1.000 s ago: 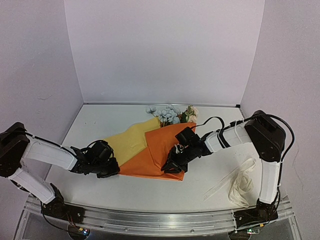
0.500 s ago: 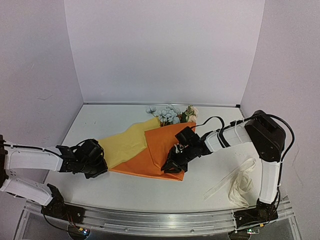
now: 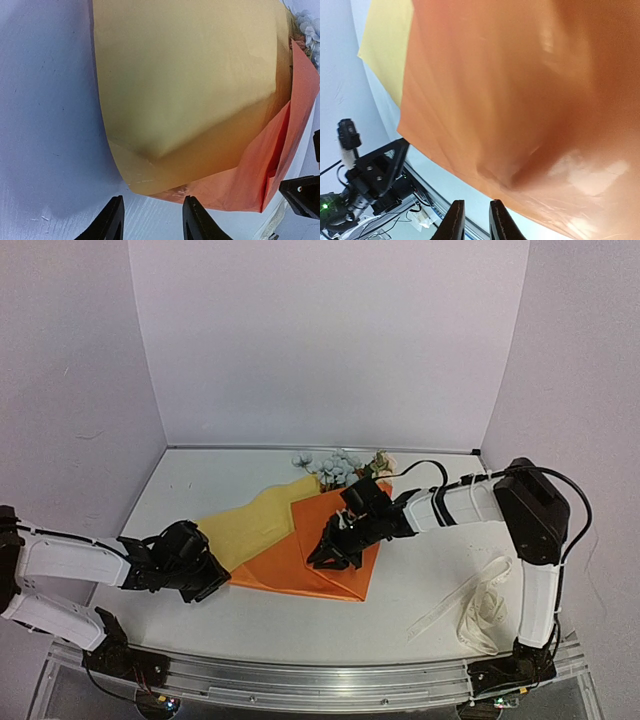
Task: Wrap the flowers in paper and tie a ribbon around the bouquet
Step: Pick up the two-thirds-folded wrapping paper from the center of the board, then fold the two-thirds-folded wrapping paper at the center of the board, then press the fold line on the folded wrapping paper.
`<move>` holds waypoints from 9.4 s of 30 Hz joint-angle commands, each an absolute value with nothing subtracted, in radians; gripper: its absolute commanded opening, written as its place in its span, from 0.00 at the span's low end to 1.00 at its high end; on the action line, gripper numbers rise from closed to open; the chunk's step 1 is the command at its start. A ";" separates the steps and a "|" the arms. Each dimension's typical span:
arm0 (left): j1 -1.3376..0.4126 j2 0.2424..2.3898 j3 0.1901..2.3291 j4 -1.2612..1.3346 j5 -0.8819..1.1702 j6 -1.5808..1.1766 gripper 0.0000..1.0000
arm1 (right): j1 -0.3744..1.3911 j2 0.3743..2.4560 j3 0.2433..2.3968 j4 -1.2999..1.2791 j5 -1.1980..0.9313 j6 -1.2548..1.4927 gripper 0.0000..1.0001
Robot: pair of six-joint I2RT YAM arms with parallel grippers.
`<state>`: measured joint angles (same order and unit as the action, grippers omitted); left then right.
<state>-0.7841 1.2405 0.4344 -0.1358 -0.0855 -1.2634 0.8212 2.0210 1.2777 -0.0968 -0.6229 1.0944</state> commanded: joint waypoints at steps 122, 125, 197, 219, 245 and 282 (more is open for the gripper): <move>-1.031 1.334 0.737 0.156 -0.052 -0.716 0.00 | 0.951 2.021 1.296 -0.138 -0.640 1.019 0.11; -1.031 1.339 0.744 0.156 -0.034 -0.695 0.00 | 0.950 1.971 1.271 -0.138 -0.647 0.986 0.13; -0.881 1.769 1.020 -0.083 0.404 -0.496 0.15 | 0.547 1.849 1.146 -0.198 -0.398 0.819 0.00; -0.886 1.912 1.029 -0.069 0.504 -0.503 0.07 | 0.585 1.665 1.120 -0.457 -0.420 0.767 0.22; -0.878 1.905 1.022 -0.048 0.452 -0.555 0.07 | 0.793 1.816 1.020 -0.201 -0.485 0.960 0.13; -0.673 2.077 1.205 -0.010 0.545 -0.687 0.15 | 0.791 1.897 0.986 -0.183 -0.499 0.960 0.10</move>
<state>-0.7124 2.0383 1.1405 -0.0164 0.5497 -0.6509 0.7864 1.8650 0.9882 -0.1689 -0.4998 0.9558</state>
